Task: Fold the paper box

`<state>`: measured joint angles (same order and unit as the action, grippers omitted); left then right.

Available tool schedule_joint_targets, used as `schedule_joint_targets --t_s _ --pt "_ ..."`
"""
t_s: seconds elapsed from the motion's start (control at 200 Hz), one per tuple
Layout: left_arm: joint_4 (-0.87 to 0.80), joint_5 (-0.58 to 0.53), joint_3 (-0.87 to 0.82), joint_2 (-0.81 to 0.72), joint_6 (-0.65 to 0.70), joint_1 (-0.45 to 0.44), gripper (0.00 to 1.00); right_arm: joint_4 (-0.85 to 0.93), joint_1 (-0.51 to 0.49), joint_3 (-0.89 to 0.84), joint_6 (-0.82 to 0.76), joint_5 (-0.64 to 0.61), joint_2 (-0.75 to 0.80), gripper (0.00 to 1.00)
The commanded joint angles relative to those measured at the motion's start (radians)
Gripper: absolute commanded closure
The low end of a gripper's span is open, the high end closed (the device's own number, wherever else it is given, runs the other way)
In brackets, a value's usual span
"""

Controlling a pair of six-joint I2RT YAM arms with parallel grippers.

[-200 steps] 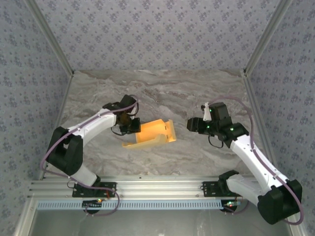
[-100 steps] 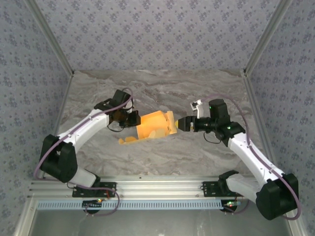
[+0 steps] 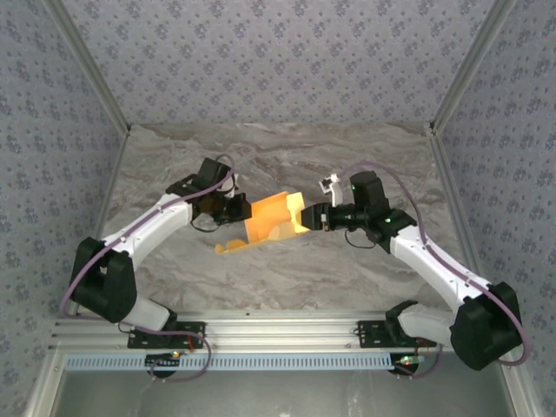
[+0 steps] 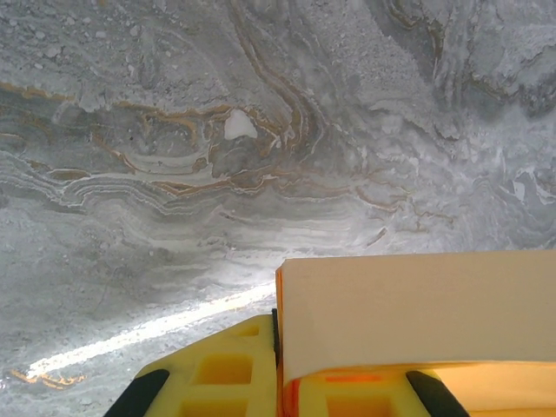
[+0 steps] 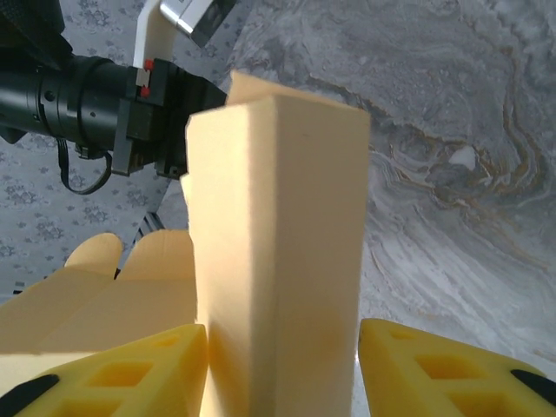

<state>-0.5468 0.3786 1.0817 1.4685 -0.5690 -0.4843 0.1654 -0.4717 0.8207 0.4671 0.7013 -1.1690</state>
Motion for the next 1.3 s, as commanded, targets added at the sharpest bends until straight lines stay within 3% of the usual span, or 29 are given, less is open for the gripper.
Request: schedule_joint_targets --t_s 0.0,0.275,0.395,0.53,0.695,0.869,1.014,1.299 --pt "0.031 0.058 0.0 -0.018 -0.021 0.001 0.94 0.003 -0.038 0.049 -0.012 -0.083 -0.021 0.51" --pt "0.059 0.065 -0.016 -0.02 -0.032 0.003 0.94 0.04 -0.09 0.062 -0.049 -0.233 -0.034 0.6" --pt "0.062 0.063 -0.017 -0.02 -0.039 0.003 0.94 0.082 -0.139 0.064 -0.1 -0.364 -0.027 0.58" --pt "0.09 0.056 -0.028 -0.019 -0.065 0.004 0.94 0.043 -0.182 0.061 -0.081 -0.412 -0.039 0.54" --pt "0.113 0.009 -0.039 -0.015 -0.088 0.002 0.95 -0.065 -0.178 0.037 0.022 -0.334 -0.04 0.47" --pt "0.123 -0.04 -0.031 -0.018 -0.067 0.0 0.98 -0.113 -0.089 0.012 0.119 -0.226 0.009 0.37" --pt "0.162 -0.041 -0.03 -0.019 -0.055 0.0 0.99 -0.182 0.006 -0.014 0.18 -0.051 0.057 0.26" --pt "0.235 0.027 -0.032 -0.036 -0.04 0.0 0.99 -0.085 0.183 -0.009 0.115 0.103 0.146 0.18"
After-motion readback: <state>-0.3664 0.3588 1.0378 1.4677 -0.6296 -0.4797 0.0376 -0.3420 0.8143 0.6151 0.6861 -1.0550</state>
